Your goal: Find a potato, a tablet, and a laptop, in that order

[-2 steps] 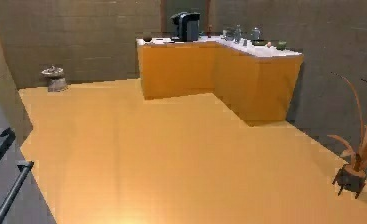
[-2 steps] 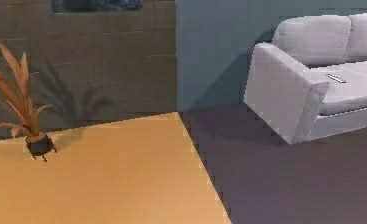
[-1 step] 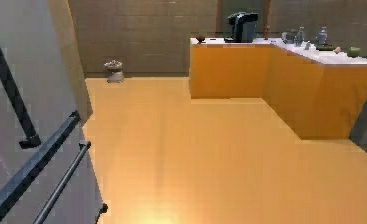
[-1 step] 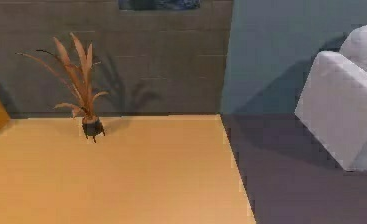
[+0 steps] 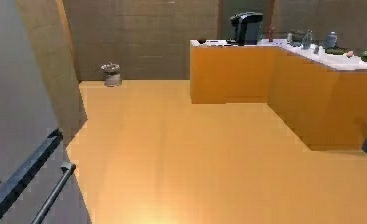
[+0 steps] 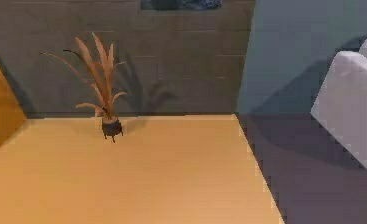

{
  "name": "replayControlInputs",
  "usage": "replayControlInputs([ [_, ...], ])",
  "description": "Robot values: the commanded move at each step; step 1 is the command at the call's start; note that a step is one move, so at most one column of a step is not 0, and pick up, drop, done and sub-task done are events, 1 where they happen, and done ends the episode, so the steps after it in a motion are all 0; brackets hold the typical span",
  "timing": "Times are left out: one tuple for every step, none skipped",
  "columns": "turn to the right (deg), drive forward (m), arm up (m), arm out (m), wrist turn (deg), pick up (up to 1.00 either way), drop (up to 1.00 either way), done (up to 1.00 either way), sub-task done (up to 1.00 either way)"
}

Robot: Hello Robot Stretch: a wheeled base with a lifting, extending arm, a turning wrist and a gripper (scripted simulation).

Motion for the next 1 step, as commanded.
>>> replayControlInputs([
  [0.0, 0.65, 0.0, 0.0, 0.0, 0.0, 0.0, 0.0, 0.0],
])
